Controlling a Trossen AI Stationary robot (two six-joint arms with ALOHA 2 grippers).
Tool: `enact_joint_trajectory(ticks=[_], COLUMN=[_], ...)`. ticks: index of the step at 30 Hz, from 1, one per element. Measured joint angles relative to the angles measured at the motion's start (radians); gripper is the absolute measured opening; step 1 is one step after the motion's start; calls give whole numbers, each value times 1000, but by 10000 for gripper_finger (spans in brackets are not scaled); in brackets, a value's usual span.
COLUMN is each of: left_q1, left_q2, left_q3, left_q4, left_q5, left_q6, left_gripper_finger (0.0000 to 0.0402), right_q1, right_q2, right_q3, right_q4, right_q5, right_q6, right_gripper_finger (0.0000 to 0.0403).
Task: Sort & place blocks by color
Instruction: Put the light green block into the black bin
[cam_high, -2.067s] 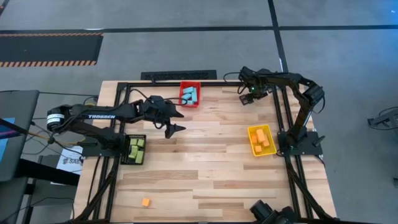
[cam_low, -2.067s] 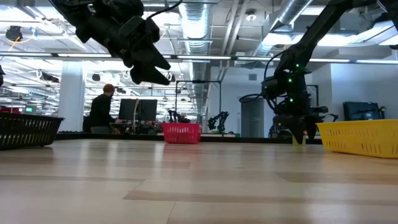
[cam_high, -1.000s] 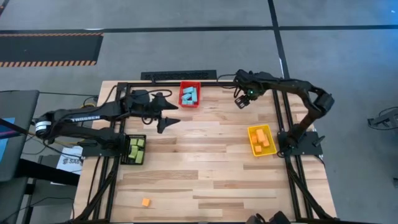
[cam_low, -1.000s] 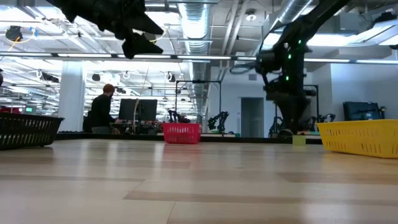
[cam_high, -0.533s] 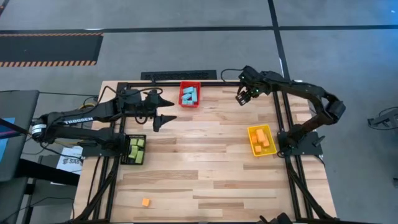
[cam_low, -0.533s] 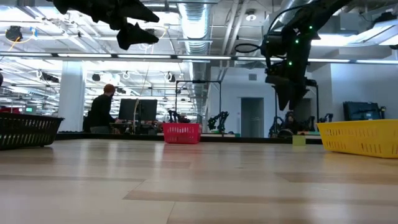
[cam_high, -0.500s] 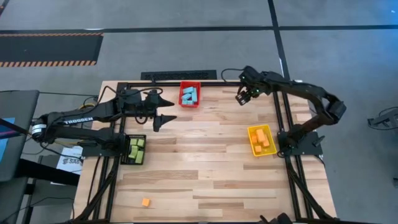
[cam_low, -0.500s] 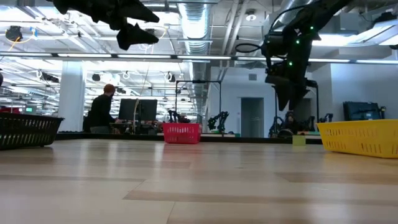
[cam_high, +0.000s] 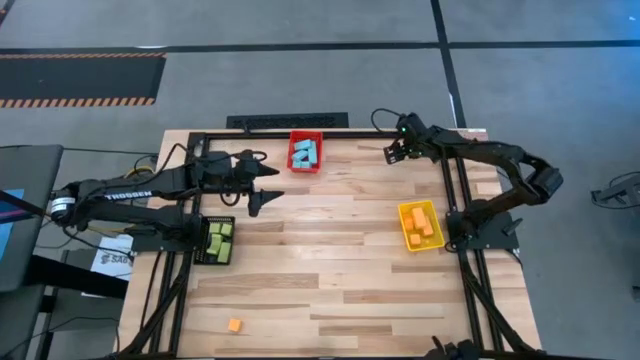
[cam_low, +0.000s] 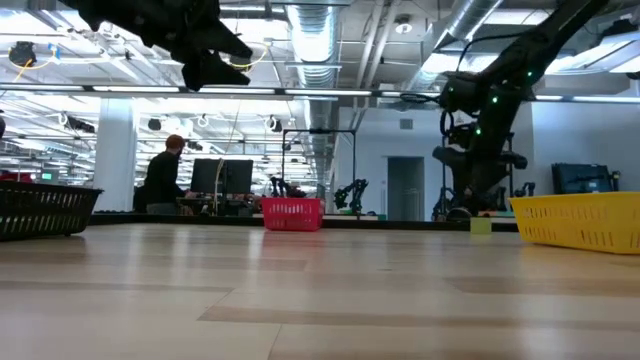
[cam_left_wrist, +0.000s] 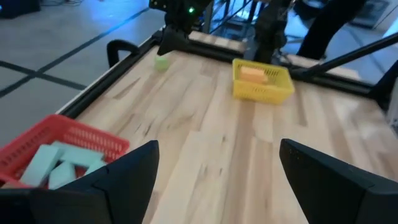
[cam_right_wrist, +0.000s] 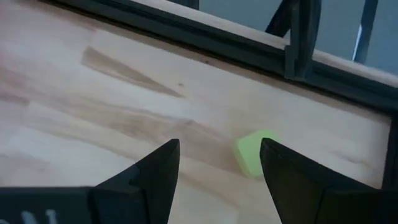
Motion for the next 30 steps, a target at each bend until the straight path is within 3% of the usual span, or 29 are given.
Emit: enact_joint_trajectory(ticks=[12,18,21,30], left_q1=[13,46,61,82], left_q2=[0,0,0,0], left_q3=[-5,-5,-5,-5], left_q4=[8,10,13,15], left_q5=[-16,-16,-14,-9], left_q6=[81,93,93,95], left_gripper_finger=[318,318,318,318], right_q1=[-64,-64,-64,19], right_q2=[161,200,218,219], right_q3=[39,70,91,140], right_q4=[-19,-27,-31,-87], right_q5=[-29,-45,-102,-178], right_q6=[-203,-210,-202,-142], right_gripper_finger=[242,239,238,238])
